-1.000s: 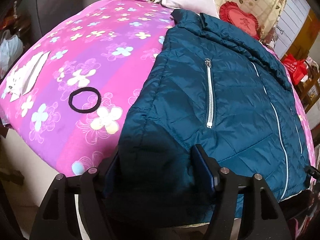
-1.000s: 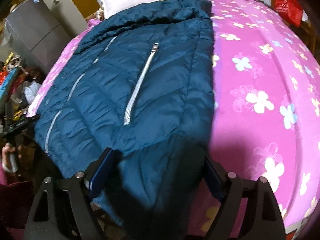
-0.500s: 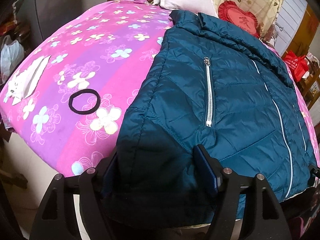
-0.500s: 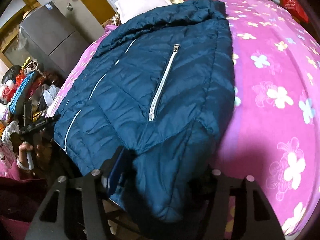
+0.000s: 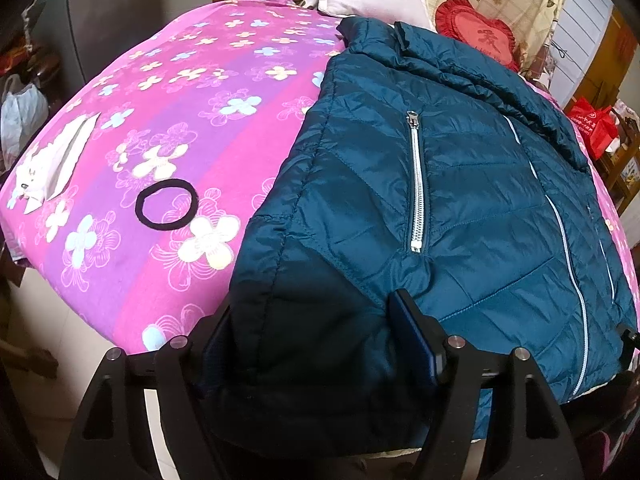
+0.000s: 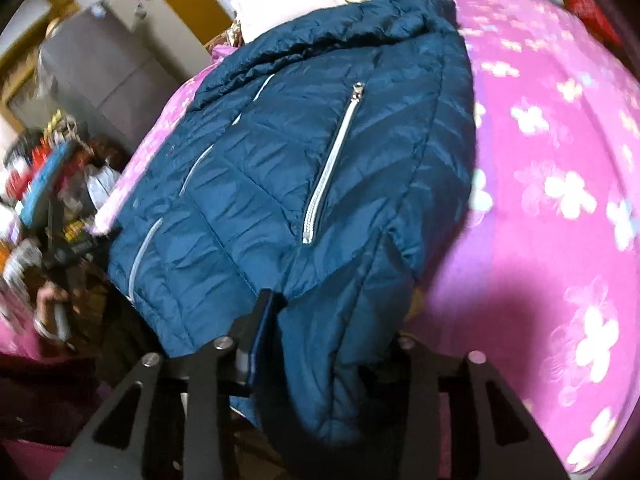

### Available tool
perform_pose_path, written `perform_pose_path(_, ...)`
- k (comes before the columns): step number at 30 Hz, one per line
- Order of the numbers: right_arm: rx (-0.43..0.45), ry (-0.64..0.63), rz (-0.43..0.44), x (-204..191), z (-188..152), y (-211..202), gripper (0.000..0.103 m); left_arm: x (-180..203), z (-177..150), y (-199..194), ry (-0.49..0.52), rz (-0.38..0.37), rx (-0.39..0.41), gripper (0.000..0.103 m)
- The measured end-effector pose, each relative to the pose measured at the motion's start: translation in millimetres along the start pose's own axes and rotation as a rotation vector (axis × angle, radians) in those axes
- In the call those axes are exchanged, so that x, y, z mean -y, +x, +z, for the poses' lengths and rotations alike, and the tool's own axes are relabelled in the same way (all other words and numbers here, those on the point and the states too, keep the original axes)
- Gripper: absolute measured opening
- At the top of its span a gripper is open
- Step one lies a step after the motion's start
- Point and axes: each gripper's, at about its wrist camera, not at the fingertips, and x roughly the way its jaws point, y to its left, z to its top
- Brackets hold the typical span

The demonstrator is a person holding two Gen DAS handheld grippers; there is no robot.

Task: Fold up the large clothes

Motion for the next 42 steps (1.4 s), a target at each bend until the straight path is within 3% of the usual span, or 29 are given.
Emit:
perform_pose_path(4,0.012,-0.013,-0.014,-3,-1,1,0.044,1,0,0,0.007,0.002,0.000,0.055)
perform_pose_path(5,0.012,-0.019,-0.023,-5,-1,1,0.040,0,0,-1,0.010,-0.003,-0.002,0.050)
perform_pose_path(6,0.015,-0.025,-0.031,-7,0,1,0.033,0,-1,-2,0.010,-0.011,0.000,0.035)
perform_pose_path(9,0.026,-0.024,-0.021,-8,4,-3,0.024,-1,1,-13,0.014,-0.024,0.028,0.008)
perform_pose_path(11,0.041,-0.025,0.006,-9,10,-11,0.021,0,4,-20,0.018,-0.032,0.043,0.001)
perform_pose_path(24,0.200,-0.031,0.137,-22,66,-49,0.019,3,42,-58,-0.006,-0.092,0.147,0.000)
perform_pose_path(34,0.291,-0.012,0.116,-15,109,-58,0.019,6,82,-71,-0.037,-0.067,0.236,0.000)
perform_pose_path(42,0.313,-0.026,0.073,-11,153,-57,0.019,27,138,-74,-0.015,-0.039,0.334,0.000)
